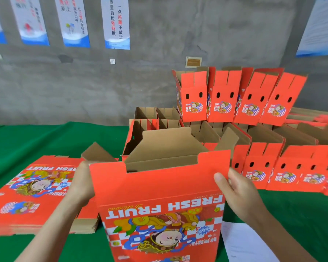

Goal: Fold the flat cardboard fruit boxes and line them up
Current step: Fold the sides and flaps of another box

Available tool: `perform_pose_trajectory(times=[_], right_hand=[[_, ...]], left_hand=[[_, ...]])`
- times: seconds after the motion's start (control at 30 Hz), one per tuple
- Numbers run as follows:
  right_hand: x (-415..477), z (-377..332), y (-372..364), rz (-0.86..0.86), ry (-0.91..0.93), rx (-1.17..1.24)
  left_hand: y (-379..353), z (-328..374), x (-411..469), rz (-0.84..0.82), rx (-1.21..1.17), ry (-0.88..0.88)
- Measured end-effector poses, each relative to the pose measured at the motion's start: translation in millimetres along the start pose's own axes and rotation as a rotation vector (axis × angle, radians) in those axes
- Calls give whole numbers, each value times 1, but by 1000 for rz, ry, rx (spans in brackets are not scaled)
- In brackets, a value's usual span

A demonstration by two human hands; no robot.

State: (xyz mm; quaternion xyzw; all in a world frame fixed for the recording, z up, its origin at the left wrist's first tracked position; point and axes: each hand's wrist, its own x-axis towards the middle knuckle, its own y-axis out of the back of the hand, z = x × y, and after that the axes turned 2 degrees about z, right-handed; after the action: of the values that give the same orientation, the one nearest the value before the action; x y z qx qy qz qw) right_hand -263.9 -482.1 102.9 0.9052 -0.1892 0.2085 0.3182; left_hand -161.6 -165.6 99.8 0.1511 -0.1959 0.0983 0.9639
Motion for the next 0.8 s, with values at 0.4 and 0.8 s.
perform_pose_trajectory(times=[0.4,0.8], right_hand=[[-12,43,-2,198,-227,195],[11,50,-4,43,-156,-160]], left_hand=[[-44,-11,-19,435,19,201],[-50,9,-7,6,615,-55]])
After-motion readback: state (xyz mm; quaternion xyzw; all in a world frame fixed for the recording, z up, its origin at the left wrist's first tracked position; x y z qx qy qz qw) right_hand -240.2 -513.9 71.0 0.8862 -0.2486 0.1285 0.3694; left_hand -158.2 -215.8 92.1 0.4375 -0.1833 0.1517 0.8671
